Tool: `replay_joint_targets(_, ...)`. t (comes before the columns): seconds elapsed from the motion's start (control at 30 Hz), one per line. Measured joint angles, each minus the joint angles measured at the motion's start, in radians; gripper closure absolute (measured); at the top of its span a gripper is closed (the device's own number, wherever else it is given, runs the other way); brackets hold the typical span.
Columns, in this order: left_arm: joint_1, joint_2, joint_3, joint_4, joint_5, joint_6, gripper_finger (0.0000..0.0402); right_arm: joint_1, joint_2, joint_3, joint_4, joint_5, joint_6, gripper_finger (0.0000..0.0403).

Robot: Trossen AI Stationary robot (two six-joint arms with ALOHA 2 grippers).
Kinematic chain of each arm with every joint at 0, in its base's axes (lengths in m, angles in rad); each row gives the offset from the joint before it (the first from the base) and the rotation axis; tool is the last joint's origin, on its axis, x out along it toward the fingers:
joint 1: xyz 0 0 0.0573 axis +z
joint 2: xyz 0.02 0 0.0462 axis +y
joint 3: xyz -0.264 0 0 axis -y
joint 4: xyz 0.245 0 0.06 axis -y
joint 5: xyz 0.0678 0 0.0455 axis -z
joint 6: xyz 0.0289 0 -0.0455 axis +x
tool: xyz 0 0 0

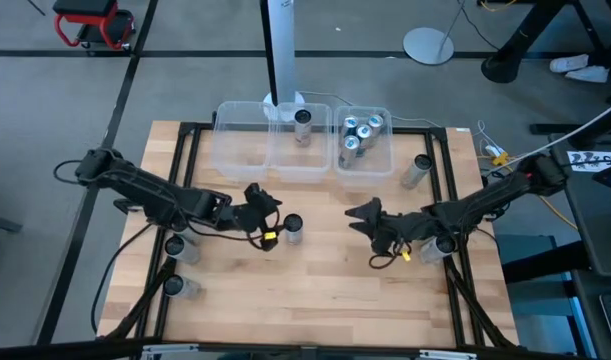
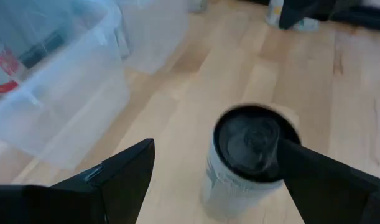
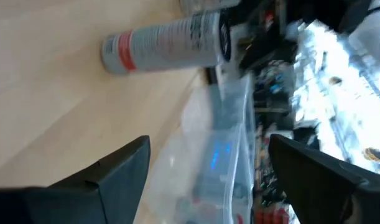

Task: Sort soda cans
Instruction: Put the white-pink soda can into the middle transparent bin

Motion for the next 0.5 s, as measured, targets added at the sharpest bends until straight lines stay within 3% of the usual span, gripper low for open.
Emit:
replay_joint_targets(0.2, -0.001, 0.056, 0.003, 0.064, 0.036, 0.076, 0.0075, 0.0, 0.039, -0.095, 0.243, -0.064, -0.006, 0.0077)
replay_joint_targets(0.5, -0.002, 0.085, 0.001, 0.166, 0.072, 0.209, 0.0075, -0.001, 0.156, -0.097, 0.344, -0.038, -0.022, 0.0077)
